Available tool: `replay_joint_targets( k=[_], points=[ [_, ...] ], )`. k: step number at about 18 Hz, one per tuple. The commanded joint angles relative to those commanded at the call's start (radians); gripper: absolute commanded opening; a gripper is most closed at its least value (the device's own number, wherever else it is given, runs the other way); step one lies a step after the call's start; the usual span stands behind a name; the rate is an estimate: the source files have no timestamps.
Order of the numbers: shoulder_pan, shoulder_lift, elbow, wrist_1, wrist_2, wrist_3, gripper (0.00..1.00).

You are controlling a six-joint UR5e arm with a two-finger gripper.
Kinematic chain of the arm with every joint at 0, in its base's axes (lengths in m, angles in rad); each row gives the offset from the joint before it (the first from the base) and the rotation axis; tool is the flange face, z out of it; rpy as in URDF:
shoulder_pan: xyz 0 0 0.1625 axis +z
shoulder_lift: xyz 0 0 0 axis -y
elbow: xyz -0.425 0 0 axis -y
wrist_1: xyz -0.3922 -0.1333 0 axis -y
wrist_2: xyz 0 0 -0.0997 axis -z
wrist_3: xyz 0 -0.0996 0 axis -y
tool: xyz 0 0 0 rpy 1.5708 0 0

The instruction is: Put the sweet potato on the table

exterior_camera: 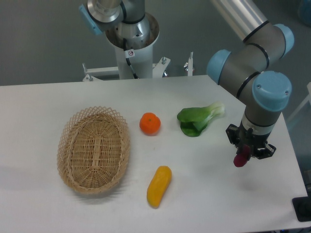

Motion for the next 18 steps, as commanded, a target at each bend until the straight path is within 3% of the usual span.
replay_joint_targets(
  k=[6,12,14,18],
  points=[
    [-0.006,0.000,0.002,-0.003,0.000,-0.017,0.01],
    [-0.058,-0.006,-0.009,-0.002,-0.006,-0.093,0.04],
    [-0.089,-0.027,-0.008,0.027,-0.008,-0.159,0.03],
    [-0.140,-0.080,-0.008,0.141,0.000,-0.207,0.02]
  ],
)
